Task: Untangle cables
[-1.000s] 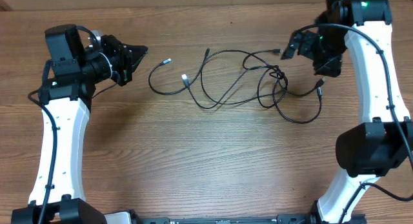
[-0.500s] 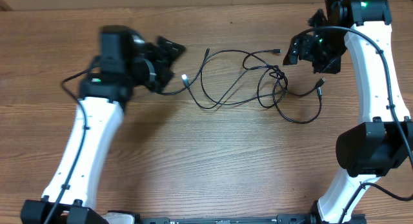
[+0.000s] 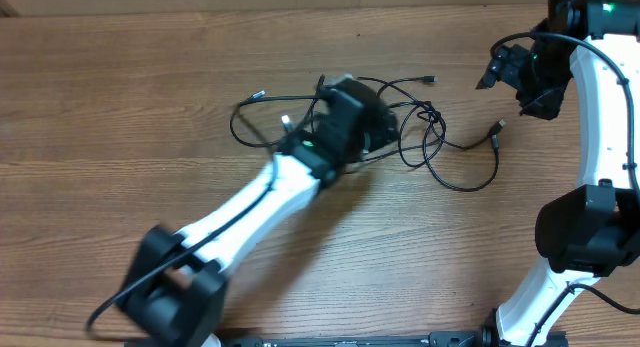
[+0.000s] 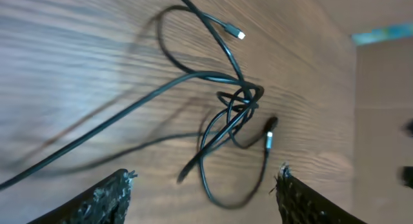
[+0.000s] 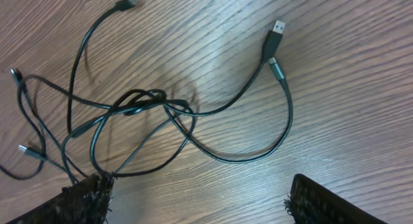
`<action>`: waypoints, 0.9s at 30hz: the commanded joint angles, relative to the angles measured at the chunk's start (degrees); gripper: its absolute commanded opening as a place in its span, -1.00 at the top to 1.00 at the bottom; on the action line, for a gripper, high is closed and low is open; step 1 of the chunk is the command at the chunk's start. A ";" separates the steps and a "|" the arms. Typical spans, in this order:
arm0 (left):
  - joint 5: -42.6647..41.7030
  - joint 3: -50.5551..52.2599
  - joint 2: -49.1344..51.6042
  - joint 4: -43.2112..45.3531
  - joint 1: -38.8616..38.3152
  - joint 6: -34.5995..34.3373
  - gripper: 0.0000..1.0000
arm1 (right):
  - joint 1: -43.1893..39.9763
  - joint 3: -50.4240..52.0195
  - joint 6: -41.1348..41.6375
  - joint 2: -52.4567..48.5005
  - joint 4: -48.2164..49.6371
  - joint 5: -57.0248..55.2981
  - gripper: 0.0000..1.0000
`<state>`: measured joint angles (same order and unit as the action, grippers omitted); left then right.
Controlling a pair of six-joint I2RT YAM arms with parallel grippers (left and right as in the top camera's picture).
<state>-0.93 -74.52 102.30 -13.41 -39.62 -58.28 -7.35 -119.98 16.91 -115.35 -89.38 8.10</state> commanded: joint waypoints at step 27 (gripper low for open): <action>-2.29 -0.24 -0.76 12.35 3.91 21.05 0.92 | 1.31 0.15 -7.41 1.36 -2.56 11.08 -0.60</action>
<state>-1.43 -74.17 112.46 0.58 -39.27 -41.17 -6.85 -119.87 14.94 -115.35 -91.77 12.67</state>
